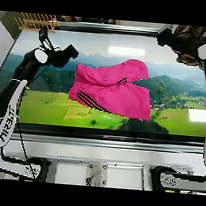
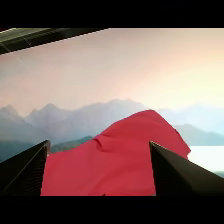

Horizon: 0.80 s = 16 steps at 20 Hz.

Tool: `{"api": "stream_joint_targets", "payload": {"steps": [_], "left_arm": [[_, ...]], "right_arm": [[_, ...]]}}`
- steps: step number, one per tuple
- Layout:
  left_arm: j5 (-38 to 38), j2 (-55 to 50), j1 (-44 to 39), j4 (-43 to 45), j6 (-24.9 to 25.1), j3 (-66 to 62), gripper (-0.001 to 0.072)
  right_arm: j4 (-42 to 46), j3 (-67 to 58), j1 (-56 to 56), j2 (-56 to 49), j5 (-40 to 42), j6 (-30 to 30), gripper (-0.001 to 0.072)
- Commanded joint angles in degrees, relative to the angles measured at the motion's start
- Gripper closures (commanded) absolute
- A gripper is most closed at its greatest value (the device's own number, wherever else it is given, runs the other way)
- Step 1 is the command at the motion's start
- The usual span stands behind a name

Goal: Fold the clothes and pants, and hang the long-sleeved shirts on hangers.

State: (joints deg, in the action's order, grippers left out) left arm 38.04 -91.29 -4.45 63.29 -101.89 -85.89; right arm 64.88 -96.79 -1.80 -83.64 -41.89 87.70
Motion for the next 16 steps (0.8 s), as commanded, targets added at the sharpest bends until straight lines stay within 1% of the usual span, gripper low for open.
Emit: {"api": "stream_joint_targets", "payload": {"steps": [1, 3, 5, 6, 7, 9, 10, 11, 13, 14, 16], "left_arm": [[12.7, -0.2, 6.3, 0.2, 6.4, 1.0, 0.0018], [15.6, 2.2, 8.3, 0.0, 11.1, 8.8, 0.0018], [15.3, 3.9, 8.4, -0.5, 15.8, 17.5, 0.0017], [14.4, 4.0, 8.4, -1.5, 19.5, 21.4, 0.0017], [13.7, 3.7, 8.4, -5.0, 24.2, 24.3, 0.0017], [12.7, 2.3, 9.1, -14.9, 34.6, 27.7, 0.0017], [12.7, 1.4, 9.4, -19.6, 38.7, 28.3, 0.0017], [12.9, 0.3, 9.8, -22.6, 40.8, 28.2, 0.0017], [13.1, -2.1, 9.8, -24.0, 41.0, 26.9, 0.0017], [13.2, -3.2, 9.7, -24.3, 41.0, 26.0, 0.0017], [14.3, -5.0, 8.3, -24.3, 41.0, 23.6, 0.0017]], "right_arm": [[0.1, 2.7, -1.9, 7.3, -8.2, -5.5, 0.0043], [0.0, 8.0, -1.6, 13.3, -11.7, -6.5, 0.0043], [-0.2, 15.0, -0.8, 19.4, -12.2, -6.5, 0.0043], [-0.2, 18.3, -0.5, 21.9, -12.1, -6.5, 0.0043], [-0.2, 21.3, -0.2, 24.0, -12.2, -6.3, 0.0044], [-0.6, 26.2, 0.0, 27.2, -12.2, -6.3, 0.0044], [-1.5, 28.1, 0.0, 28.3, -12.2, -6.2, 0.0045], [-1.8, 29.4, 0.0, 29.0, -12.2, -6.0, 0.0088], [-3.1, 30.8, 0.0, 29.4, -12.2, -6.1, 0.0356], [-3.7, 31.1, 0.0, 29.4, -12.2, -6.1, 0.0416], [-3.7, 31.1, 0.0, 29.3, -12.2, -6.1, 0.0419]]}}
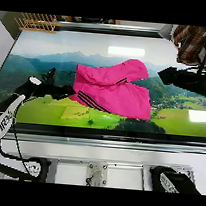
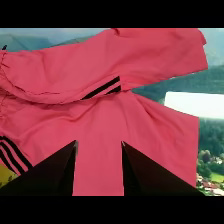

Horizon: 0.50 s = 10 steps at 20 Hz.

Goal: Fold the clothes and pants, and hang the long-sleeved shirts on hangers.

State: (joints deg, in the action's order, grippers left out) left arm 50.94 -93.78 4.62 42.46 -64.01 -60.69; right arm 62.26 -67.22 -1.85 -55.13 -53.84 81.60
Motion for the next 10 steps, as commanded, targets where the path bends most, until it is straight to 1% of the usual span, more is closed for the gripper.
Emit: {"api": "stream_joint_targets", "payload": {"steps": [1, 4, 6, 7, 8, 9, 10], "left_arm": [[1.8, -3.1, -1.4, -3.1, 3.1, -2.5, 0.0017], [2.3, -3.5, -2.6, -2.9, 3.1, -2.6, 0.0017], [4.5, -3.4, -2.6, -3.0, 2.4, -2.6, 0.0018], [6.0, -3.4, -2.6, -3.0, 2.1, -2.6, 0.0050], [7.4, -3.4, -2.6, -3.0, 2.1, -2.6, 0.0168], [8.7, -3.4, -2.8, -3.0, 2.1, -2.6, 0.0331], [9.5, -3.4, -3.5, -3.0, 2.1, -2.6, 0.0577]], "right_arm": [[-1.0, 1.5, 0.0, 0.9, -0.2, 0.0, 0.0418], [-1.3, 1.5, 0.0, 0.9, -0.3, 0.0, 0.0418], [-1.5, 1.5, 0.0, 0.9, -0.3, 0.0, 0.0418], [-1.7, 1.5, 0.0, 0.9, -0.3, 0.1, 0.0419], [-2.0, 1.5, 0.0, 0.9, -0.2, 0.1, 0.0418], [-2.1, 1.5, 0.0, 0.9, -0.2, 0.1, 0.0418], [-2.1, 1.5, 0.0, 0.9, -0.3, 0.2, 0.0418]]}}
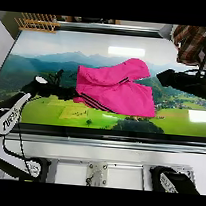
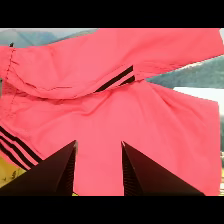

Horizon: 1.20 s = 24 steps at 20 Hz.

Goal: Fold the clothes and pants, and hang the long-sleeved shirts on hangers.

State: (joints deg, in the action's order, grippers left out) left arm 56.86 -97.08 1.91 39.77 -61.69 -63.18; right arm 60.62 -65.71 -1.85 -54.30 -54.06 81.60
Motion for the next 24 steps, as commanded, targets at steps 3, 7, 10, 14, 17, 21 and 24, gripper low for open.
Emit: {"api": "stream_joint_targets", "payload": {"steps": [3, 7, 10, 14, 17, 21, 24], "left_arm": [[4.1, 1.3, -1.3, -0.3, -1.0, -0.1, 0.0692], [4.2, 8.2, -1.7, 7.9, -4.9, 0.5, 0.0691], [1.6, 13.6, -2.0, 10.8, -5.2, 5.8, 0.0691], [-2.5, 16.8, -1.4, 10.4, -5.3, 11.0, 0.0691], [-2.4, 16.9, -0.8, 9.6, -5.3, 11.1, 0.0691], [-2.7, 16.9, -0.9, 9.7, -5.3, 11.1, 0.0691], [-3.1, 16.9, -0.9, 9.7, -5.3, 11.1, 0.0691]], "right_arm": [[0.0, 0.0, -1.1, 0.6, -1.0, 1.2, 0.0411], [10.3, 3.9, -10.9, 3.7, -12.5, 9.4, 0.0388], [14.6, 16.6, -19.8, 4.8, -14.0, 17.9, -0.0008], [4.1, 34.6, -22.9, 1.3, 1.3, 22.1, -0.0008], [-6.5, 40.7, -18.0, -4.2, 13.4, 18.5, -0.0008], [-18.9, 40.0, -7.3, -11.1, 24.9, 11.3, -0.0008], [-22.8, 37.8, -1.6, -14.3, 28.6, 7.9, -0.0008]]}}
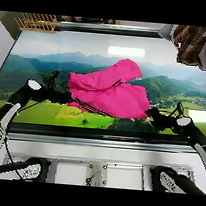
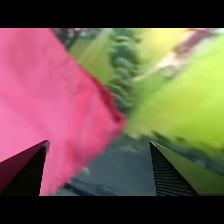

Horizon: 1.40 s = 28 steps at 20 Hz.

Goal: Fold the clothes and pants, and hang the long-sleeved shirts on hangers.

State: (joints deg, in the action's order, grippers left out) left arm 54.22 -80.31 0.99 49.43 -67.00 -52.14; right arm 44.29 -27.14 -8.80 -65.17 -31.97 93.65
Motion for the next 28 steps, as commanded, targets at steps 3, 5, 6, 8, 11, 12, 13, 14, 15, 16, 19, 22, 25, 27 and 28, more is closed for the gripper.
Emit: {"api": "stream_joint_targets", "payload": {"steps": [3, 5, 6, 8, 11, 12, 13, 14, 15, 16, 19, 22, 25, 27, 28], "left_arm": [[-0.5, 0.1, 0.1, 0.0, 0.0, 0.1, 0.0691], [-0.5, 0.1, 0.1, 0.1, 0.0, 0.1, 0.0691], [-0.5, 0.1, 0.1, 0.1, 0.0, 0.1, 0.0691], [-0.4, 0.1, 0.1, 0.1, 0.0, 0.1, 0.0691], [1.9, 0.2, 0.1, 0.5, -0.5, -2.3, 0.0692], [4.5, 1.0, 0.1, 0.4, -1.1, -5.1, 0.0692], [6.2, 2.8, 0.1, 0.5, -1.7, -7.7, 0.0692], [7.5, 5.3, 0.1, 0.4, -2.6, -10.4, 0.0692], [8.7, 8.7, 0.0, 0.4, -4.5, -13.2, 0.0692], [9.7, 12.2, -0.1, 0.4, -7.4, -15.4, 0.0692], [13.6, 24.5, -2.1, 0.2, -13.8, -21.2, 0.0692], [15.1, 36.3, -7.2, 0.3, -19.0, -23.8, 0.0691], [13.0, 46.6, -13.2, 0.5, -26.8, -23.8, 0.0691], [12.0, 50.4, -15.8, 0.6, -32.3, -23.8, 0.0691], [12.1, 51.4, -16.5, 1.0, -34.2, -23.8, 0.0691]], "right_arm": [[-6.4, -3.6, 7.9, -5.5, 6.5, -7.1, 0.0004], [-6.4, -4.8, 7.9, -6.1, 6.6, -9.0, 0.0268], [-6.4, -5.2, 7.8, -6.1, 6.8, -10.5, 0.0424], [-6.2, -6.4, 7.6, -6.0, 7.2, -15.3, 0.0708], [1.6, -14.0, 6.2, -4.7, 3.4, -16.1, 0.0710], [5.9, -19.3, 4.9, -3.5, -0.3, -16.0, 0.0710], [9.6, -25.1, 3.7, -2.0, -4.5, -16.0, 0.0710], [13.4, -32.1, 2.5, -0.1, -9.2, -15.4, 0.0710], [15.8, -38.9, 1.7, 1.6, -13.1, -15.2, 0.0710], [17.5, -46.2, 1.1, 3.6, -16.8, -15.2, 0.0710], [18.3, -63.0, 0.7, 9.6, -22.7, -15.2, 0.0710], [18.1, -72.1, 0.7, 16.5, -22.9, -14.2, 0.0710], [18.1, -74.9, 0.7, 22.4, -22.5, -14.0, 0.0710], [18.1, -74.9, 0.7, 24.5, -22.1, -12.0, 0.0710], [18.1, -74.9, 0.7, 25.0, -22.1, -10.4, 0.0710]]}}
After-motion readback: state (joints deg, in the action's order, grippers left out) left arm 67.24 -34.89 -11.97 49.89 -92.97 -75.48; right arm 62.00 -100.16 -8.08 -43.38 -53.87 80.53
